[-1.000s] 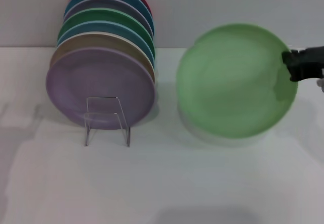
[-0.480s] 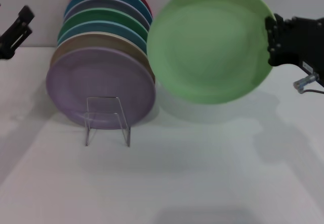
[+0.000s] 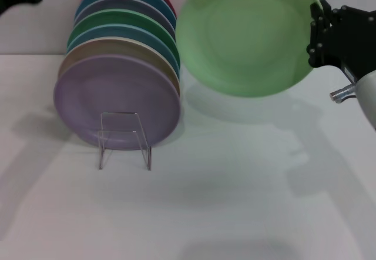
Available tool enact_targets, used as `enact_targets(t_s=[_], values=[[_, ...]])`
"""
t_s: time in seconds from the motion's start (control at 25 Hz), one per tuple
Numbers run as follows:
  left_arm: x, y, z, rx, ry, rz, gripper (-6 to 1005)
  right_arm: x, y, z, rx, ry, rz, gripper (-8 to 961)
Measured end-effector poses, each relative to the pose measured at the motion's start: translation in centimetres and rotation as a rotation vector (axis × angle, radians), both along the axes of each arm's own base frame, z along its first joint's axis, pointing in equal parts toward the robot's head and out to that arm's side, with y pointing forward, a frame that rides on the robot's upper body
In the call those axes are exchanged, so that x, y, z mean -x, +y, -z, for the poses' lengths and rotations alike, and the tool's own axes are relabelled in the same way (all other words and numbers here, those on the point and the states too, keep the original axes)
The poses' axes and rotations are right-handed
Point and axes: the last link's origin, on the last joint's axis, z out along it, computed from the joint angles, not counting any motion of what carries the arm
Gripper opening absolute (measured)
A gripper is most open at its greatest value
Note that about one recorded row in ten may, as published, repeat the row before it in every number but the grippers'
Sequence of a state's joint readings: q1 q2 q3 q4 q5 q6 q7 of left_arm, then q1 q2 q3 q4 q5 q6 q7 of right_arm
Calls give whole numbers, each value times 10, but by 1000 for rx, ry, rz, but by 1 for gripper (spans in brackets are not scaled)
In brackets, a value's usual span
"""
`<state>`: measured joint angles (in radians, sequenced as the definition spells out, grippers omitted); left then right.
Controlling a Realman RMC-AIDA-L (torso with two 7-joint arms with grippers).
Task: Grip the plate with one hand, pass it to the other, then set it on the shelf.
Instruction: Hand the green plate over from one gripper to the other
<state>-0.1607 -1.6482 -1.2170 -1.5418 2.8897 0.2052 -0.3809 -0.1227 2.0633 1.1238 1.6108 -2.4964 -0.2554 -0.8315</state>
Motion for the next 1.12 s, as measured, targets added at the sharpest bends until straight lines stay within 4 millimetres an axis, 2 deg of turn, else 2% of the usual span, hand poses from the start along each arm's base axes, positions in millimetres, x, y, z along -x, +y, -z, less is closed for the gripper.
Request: enact_targets(t_s=[0.04,0.12,0.44,0.64,0.76,0.96,1.12], values=[[0,0,0,0,0,0,782,0,0,0,0,0,0,21],[-29,-3,-4,-17,40,-13,780,1,-3,4,-45,-14,-43,21],[-79,-12,4,-58,118,14,773,8,-29,23,-117,44,-246,20],[-114,-27,0,-17,162,102,769,-12,-44,35,-154,111,-273,20],[-120,-26,-6,32,180,114,766,-27,-49,37,-161,143,-257,20],[-119,-25,-16,133,152,139,762,-52,-54,32,-169,215,-239,20],[-114,-30,-14,180,192,153,758,-63,-49,31,-145,240,-231,20]])
